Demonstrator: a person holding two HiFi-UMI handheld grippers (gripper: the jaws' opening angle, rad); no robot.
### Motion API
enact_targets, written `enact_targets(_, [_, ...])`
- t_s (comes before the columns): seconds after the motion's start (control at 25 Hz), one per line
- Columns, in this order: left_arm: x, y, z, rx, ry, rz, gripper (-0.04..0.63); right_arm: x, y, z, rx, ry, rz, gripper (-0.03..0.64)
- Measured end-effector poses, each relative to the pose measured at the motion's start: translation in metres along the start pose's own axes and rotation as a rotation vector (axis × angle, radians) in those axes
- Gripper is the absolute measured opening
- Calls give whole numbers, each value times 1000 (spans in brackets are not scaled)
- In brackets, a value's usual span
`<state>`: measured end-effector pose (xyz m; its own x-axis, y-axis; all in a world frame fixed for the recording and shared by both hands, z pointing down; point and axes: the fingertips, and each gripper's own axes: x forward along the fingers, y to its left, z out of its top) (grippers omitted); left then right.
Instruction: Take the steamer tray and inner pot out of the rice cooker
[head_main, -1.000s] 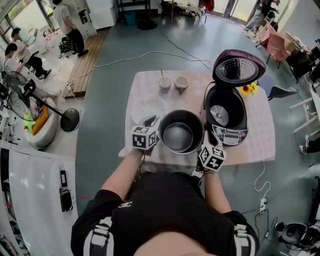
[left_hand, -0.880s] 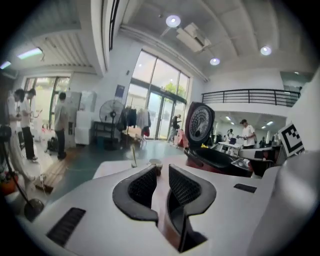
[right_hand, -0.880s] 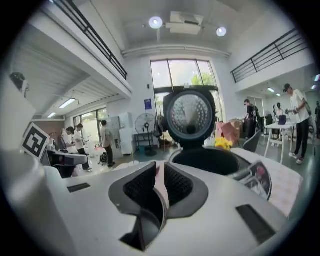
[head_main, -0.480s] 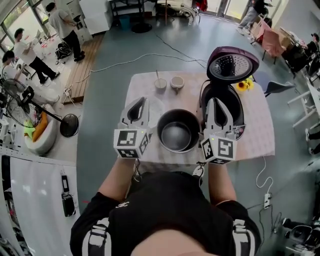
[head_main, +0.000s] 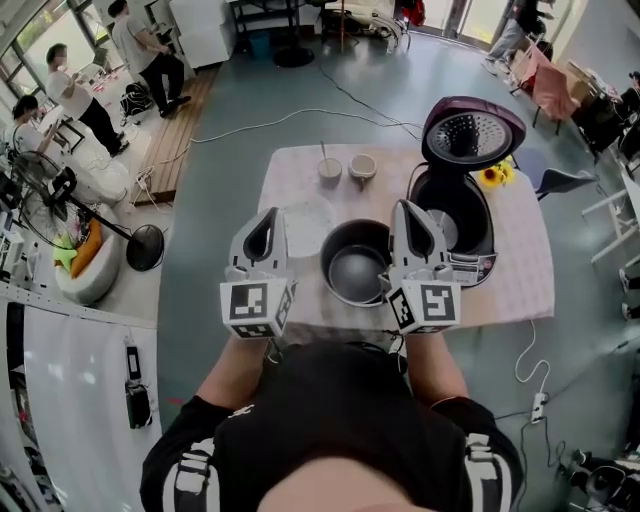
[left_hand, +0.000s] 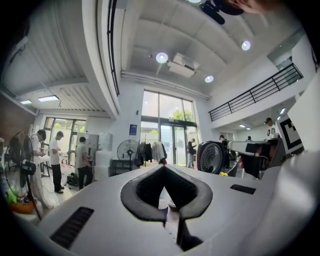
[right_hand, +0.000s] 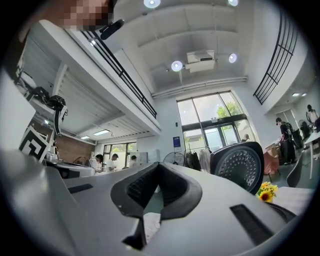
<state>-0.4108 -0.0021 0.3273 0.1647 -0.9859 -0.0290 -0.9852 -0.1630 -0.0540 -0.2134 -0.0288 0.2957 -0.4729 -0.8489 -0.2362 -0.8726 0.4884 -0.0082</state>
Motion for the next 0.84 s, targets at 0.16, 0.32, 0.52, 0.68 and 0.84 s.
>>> enact_targets(0.16, [-6, 4, 0, -23, -3, 12, 3, 2, 10, -3, 7, 4, 18, -2])
enact_targets(0.32, [-6, 4, 1, -23, -2, 5, 3, 3, 9, -9, 2, 18, 7, -2])
enact_targets(0.52, [-6, 2, -1, -28, 9, -8, 3, 3, 12, -13, 20, 31, 10, -2])
enact_targets(0.68, [-5, -1, -6, -31, 11, -7, 3, 1, 12, -19, 12, 37, 23, -2])
enact_targets(0.84, [-3, -2, -11, -41, 14, -5, 3, 0, 6, -24, 4, 42, 11, -2])
